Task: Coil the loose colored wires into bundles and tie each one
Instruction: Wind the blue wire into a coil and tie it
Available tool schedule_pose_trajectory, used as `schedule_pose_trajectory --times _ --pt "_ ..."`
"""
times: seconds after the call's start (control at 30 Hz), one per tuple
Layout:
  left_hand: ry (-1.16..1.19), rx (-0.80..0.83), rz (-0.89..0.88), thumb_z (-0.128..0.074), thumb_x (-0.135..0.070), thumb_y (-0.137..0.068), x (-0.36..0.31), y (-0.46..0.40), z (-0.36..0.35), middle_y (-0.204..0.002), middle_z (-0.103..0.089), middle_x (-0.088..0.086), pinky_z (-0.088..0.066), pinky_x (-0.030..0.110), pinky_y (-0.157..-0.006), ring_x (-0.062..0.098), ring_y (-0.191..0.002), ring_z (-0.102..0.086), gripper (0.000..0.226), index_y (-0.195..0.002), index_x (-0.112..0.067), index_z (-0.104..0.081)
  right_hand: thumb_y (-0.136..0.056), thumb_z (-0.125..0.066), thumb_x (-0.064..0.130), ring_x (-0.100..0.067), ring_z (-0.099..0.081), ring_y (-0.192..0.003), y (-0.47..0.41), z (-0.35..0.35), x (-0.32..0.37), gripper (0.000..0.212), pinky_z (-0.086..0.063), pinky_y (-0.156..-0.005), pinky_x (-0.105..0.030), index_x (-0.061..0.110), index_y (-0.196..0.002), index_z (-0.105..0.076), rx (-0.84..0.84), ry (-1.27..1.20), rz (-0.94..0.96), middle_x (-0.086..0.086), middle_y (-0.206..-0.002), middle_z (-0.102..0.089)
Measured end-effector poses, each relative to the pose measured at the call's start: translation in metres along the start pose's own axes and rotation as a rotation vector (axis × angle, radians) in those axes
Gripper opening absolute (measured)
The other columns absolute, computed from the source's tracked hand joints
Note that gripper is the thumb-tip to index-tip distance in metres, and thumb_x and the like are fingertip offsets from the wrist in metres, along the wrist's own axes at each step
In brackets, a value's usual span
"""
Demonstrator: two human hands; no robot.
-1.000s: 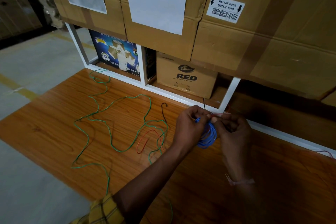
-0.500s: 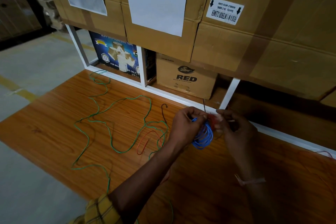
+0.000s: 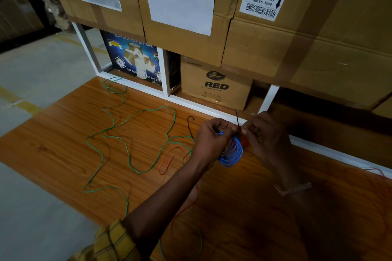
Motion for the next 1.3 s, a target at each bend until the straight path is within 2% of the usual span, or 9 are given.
schedule_pose_trajectory --times 0.17,0.27,0.37,0.5,0.63,0.83,0.97,1.13,1.3 --pt "-0.018 -0.020 0.024 -0.070 -0.008 -0.099 0.002 0.000 0.004 -0.068 -0.066 -0.007 -0.042 0.014 -0.052 -0.003 -0.048 -0.056 0.011 -0.095 0.003 -0.073 -0.084 -0.075 0.005 -0.004 -0.051 -0.077 0.000 0.004 0.003 0.013 -0.038 -0.064 -0.011 0.013 -0.081 -0.064 -0.086 0.037 -0.023 0.011 -0.090 -0.051" --pt "0.000 -0.035 0.058 -0.069 -0.009 -0.099 0.006 -0.002 0.005 -0.066 -0.064 -0.006 -0.041 0.023 -0.048 0.007 -0.046 -0.050 0.011 -0.091 -0.003 -0.072 -0.083 -0.074 0.003 -0.001 -0.049 -0.074 0.002 0.009 0.002 0.015 -0.035 -0.063 -0.006 0.012 -0.080 -0.063 -0.171 0.026 -0.058 0.006 -0.088 -0.056" --pt "0.044 0.018 0.076 -0.066 -0.014 -0.103 0.008 -0.001 0.000 -0.066 -0.060 -0.004 -0.037 0.024 -0.046 0.012 -0.045 -0.044 0.015 -0.097 0.000 -0.068 -0.084 -0.074 0.002 -0.002 -0.050 -0.074 0.002 0.007 -0.001 0.016 -0.039 -0.063 -0.008 0.012 -0.081 -0.062 -0.204 -0.023 -0.095 0.004 -0.088 -0.057" --pt "0.112 0.100 0.113 -0.064 -0.012 -0.105 0.016 -0.005 0.001 -0.060 -0.053 -0.007 -0.032 0.022 -0.046 0.008 -0.042 -0.036 0.012 -0.101 -0.001 -0.063 -0.089 -0.074 0.007 -0.004 -0.061 -0.086 -0.003 0.004 -0.011 0.011 -0.048 -0.069 -0.015 0.014 -0.088 -0.065 -0.132 -0.257 -0.139 0.006 -0.093 -0.061" --pt "0.151 0.073 0.173 -0.064 -0.004 -0.103 0.029 -0.009 0.008 -0.053 -0.053 -0.010 -0.033 0.020 -0.044 0.005 -0.040 -0.037 0.006 -0.101 0.001 -0.064 -0.094 -0.069 0.010 -0.009 -0.063 -0.095 -0.006 -0.002 -0.016 0.006 -0.050 -0.073 -0.017 0.014 -0.094 -0.065 -0.046 -0.330 -0.166 0.003 -0.099 -0.066" --pt "0.186 0.045 0.189 -0.066 -0.004 -0.101 0.033 -0.010 0.009 -0.052 -0.056 -0.008 -0.033 0.020 -0.044 0.005 -0.039 -0.038 0.015 -0.107 0.009 -0.066 -0.092 -0.074 0.018 -0.002 -0.062 -0.086 -0.004 -0.018 -0.023 0.015 -0.047 -0.068 -0.009 0.025 -0.105 -0.072 -0.020 -0.394 -0.265 0.011 -0.103 -0.065" --pt "0.195 0.042 0.163 -0.067 -0.005 -0.101 0.028 -0.010 0.006 -0.053 -0.056 -0.004 -0.033 0.020 -0.044 0.006 -0.039 -0.040 0.012 -0.102 0.007 -0.067 -0.092 -0.074 0.021 -0.003 -0.064 -0.084 -0.004 -0.032 -0.025 0.003 -0.050 -0.070 -0.014 0.020 -0.095 -0.074 0.023 -0.416 -0.342 0.011 -0.098 -0.068" --pt "0.180 0.015 0.220 -0.067 -0.003 -0.099 0.031 -0.009 0.004 -0.046 -0.052 -0.004 -0.030 0.019 -0.043 0.007 -0.036 -0.035 0.007 -0.095 0.003 -0.068 -0.091 -0.073 0.014 -0.007 -0.059 -0.076 -0.004 -0.028 -0.015 0.012 -0.043 -0.062 -0.014 0.011 -0.083 -0.065 -0.084 -0.287 -0.219 0.005 -0.082 -0.062" --pt "0.205 -0.006 0.244 -0.066 0.001 -0.098 0.034 -0.013 0.004 -0.041 -0.049 -0.007 -0.030 0.019 -0.041 0.006 -0.032 -0.035 0.012 -0.086 -0.001 -0.066 -0.091 -0.072 0.007 -0.011 -0.052 -0.071 0.000 -0.021 -0.001 0.017 -0.036 -0.062 -0.014 0.008 -0.080 -0.059 -0.191 -0.211 -0.129 0.003 -0.080 -0.055"
Point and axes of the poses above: each hand's wrist, its own y-axis away from the middle knuckle, its own z-axis out of the back of the hand, x = y × z, the point moved 9 cm from there along -y, towards the middle knuckle
